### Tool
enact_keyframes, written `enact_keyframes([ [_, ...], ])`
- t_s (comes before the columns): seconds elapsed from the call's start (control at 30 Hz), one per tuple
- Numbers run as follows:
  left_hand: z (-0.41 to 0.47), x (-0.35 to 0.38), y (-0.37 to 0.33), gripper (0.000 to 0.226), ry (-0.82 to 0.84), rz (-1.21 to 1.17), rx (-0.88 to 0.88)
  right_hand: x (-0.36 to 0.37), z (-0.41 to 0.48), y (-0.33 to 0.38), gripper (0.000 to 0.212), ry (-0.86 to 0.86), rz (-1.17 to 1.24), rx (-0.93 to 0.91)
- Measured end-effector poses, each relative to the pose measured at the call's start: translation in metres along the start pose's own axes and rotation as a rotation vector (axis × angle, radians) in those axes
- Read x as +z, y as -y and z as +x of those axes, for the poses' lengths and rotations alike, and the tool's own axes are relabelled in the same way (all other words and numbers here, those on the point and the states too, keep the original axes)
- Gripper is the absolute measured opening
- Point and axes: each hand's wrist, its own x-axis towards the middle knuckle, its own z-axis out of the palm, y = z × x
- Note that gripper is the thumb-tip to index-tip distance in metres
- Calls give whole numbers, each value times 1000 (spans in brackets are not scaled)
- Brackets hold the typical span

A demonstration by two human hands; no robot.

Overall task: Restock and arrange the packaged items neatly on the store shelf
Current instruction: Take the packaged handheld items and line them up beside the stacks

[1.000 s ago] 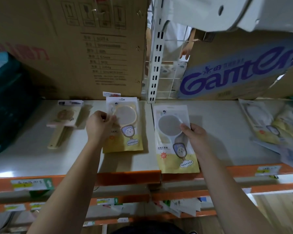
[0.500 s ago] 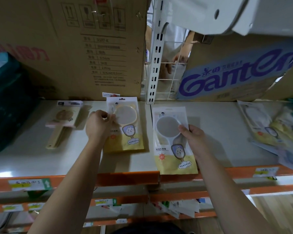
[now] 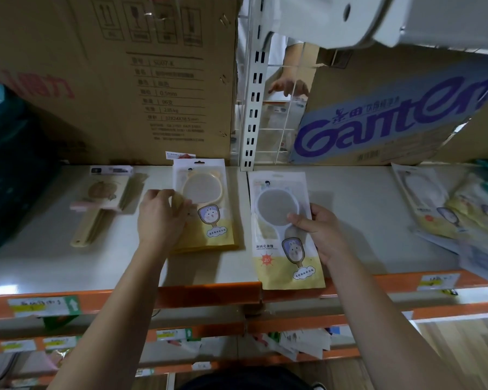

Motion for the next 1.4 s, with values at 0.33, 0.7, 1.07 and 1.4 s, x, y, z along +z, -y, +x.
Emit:
enact_keyframes([
  [0.33,-66,-5,-8,34,1,300,343,7,43,25,20,-144,-189,-20],
  [0.7,-76,-1,-9,34,13,256,357,16,72,27,39,-155,-776,-73],
  [1.07,-76,-2,-9,31,14,286,373,9,60,28,54,-206,-1167,-103],
  [1.4,-57,34,-73,38,167,269,514,-44,29,29,30,-266,-847,-170],
])
